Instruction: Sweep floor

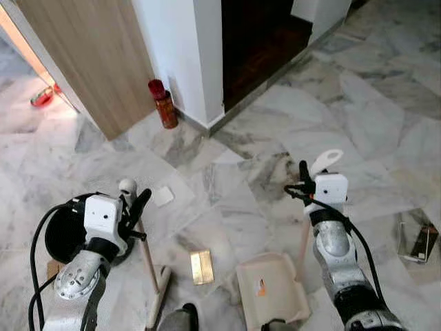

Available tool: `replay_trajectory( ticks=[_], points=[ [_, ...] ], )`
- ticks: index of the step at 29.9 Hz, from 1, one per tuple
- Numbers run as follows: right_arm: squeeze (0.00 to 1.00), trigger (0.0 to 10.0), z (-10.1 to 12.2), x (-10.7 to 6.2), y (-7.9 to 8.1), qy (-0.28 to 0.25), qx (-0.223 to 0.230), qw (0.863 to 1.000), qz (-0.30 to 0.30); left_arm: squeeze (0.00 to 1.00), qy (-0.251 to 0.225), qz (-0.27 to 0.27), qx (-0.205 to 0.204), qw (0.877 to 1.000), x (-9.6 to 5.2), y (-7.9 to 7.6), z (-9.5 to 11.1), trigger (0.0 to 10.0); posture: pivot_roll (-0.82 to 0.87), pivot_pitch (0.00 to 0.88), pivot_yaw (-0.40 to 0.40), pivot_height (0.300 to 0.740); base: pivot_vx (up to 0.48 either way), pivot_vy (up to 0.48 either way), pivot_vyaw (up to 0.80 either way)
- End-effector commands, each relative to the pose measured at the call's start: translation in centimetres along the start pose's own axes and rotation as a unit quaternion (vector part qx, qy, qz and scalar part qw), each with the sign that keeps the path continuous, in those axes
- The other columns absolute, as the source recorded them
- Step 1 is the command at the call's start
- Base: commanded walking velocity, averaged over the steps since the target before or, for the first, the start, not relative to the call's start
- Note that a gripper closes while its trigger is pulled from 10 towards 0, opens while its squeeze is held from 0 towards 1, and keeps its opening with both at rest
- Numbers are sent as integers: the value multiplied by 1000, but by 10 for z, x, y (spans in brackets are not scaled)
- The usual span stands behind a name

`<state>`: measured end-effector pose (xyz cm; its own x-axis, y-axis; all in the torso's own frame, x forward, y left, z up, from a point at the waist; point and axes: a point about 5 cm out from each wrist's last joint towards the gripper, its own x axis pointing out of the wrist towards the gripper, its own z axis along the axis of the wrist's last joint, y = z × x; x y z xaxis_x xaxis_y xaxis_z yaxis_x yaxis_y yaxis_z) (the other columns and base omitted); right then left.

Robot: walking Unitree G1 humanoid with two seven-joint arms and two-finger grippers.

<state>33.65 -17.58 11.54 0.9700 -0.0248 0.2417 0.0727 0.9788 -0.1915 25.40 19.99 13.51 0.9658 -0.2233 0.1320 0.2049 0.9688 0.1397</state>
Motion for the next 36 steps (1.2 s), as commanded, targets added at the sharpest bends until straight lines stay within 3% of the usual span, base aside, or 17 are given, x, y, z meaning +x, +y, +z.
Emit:
replay_trajectory(
  ticks=[1, 9, 18, 22, 28, 31, 36],
  points=[
    [0, 10000, 10, 8, -3, -31, 9, 999, -21, 0, -4, 6, 8, 1000, -6, 4, 7, 10000, 220, 366, 92, 740, 0, 0, 0],
    [0, 10000, 12, 16, 4, -30, 9, 999, -30, 0, -8, 15, 11, 1000, -11, 9, 19, 10000, 261, 415, 111, 740, 0, 0, 0],
    [0, 10000, -20, -12, 17, 25, -9, 1000, -5, 0, -21, 4, -33, 999, -1, 11, 48, 10000, 376, 462, 169, 740, 0, 0, 0],
    [0, 10000, -27, -20, 8, 35, -10, 999, -26, 0, 5, -21, -50, 999, -5, 12, 45, 10000, 361, 485, 178, 740, 0, 0, 0],
    [0, 10000, -28, -21, 0, 33, -20, 999, -32, 0, 41, -12, -54, 998, -5, 17, 32, 10000, 343, 493, 175, 740, 0, 0, 0],
    [0, 10000, -26, -17, -4, 26, -23, 999, -35, 0, 29, -24, -98, 995, 4, 9, 34, 10000, 323, 492, 165, 740, 0, 0, 0],
    [0, 10000, -22, -14, -9, 17, -29, 999, -35, 0, -7, -31, -226, 974, 18, 1, 44, 10000, 305, 500, 158, 740, 0, 0, 0]
  ],
)
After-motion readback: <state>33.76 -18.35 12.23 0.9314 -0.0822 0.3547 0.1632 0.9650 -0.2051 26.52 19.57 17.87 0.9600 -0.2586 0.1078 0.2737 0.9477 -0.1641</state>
